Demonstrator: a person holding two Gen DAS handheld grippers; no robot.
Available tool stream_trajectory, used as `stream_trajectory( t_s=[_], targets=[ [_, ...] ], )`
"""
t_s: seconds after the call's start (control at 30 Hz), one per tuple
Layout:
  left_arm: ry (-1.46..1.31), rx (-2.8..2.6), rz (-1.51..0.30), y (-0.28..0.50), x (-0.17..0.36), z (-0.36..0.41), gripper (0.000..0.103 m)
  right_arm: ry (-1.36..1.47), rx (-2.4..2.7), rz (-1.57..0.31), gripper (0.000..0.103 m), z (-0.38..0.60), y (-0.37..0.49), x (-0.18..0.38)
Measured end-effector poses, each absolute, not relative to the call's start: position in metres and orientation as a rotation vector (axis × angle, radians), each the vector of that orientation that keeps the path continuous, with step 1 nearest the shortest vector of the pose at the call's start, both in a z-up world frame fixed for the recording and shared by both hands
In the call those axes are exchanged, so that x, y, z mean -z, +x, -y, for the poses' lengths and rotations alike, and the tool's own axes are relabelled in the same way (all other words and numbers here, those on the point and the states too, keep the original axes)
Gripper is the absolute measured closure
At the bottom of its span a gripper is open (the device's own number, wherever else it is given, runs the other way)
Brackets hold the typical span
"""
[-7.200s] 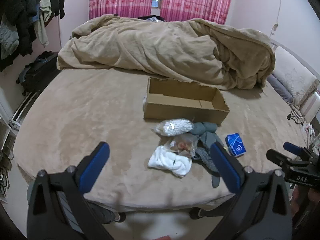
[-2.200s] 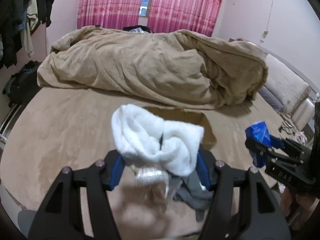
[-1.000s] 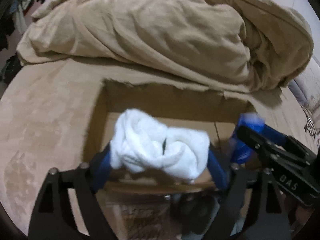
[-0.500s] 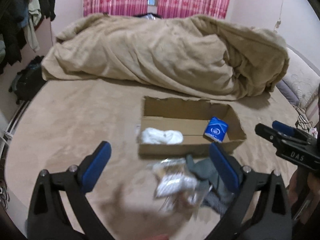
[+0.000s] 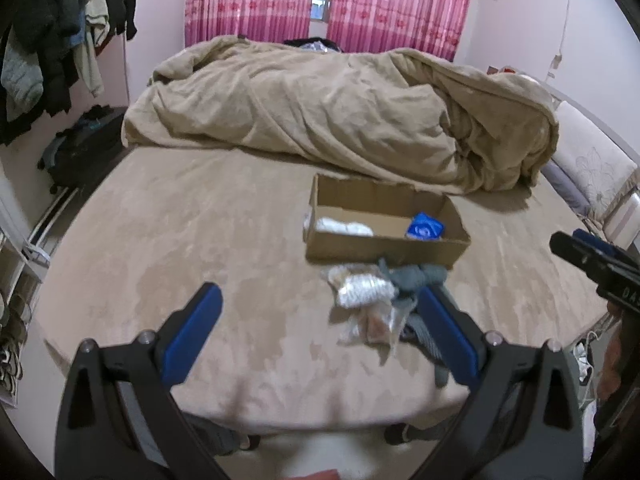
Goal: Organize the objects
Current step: 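Move the left gripper to the cotton swab bag while the right approaches the grey knit gloves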
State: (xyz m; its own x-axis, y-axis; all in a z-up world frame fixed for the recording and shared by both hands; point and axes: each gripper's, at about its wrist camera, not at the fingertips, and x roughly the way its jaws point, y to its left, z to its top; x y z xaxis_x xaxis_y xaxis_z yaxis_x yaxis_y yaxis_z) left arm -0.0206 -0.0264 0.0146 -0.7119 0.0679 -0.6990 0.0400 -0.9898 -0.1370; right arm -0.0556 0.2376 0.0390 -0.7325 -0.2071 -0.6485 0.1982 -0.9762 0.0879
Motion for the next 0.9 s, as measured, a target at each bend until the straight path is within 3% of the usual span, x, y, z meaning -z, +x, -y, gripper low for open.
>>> stream_trajectory(
  t_s=[0.4, 0.9],
  targets=[
    [-1.298, -2.807, 0.201, -0.010, 0.016, 0.012, 0.004, 1.137, 2.658, 0.011, 0.019, -0.231, -0.027, -0.009],
    [-1.381, -2.729, 0.163, -0.067, 0.069, -0.003, 0.004, 1.188, 2.614, 0.028, 0.019, -0.224, -0.070, 0.052]
  ],
)
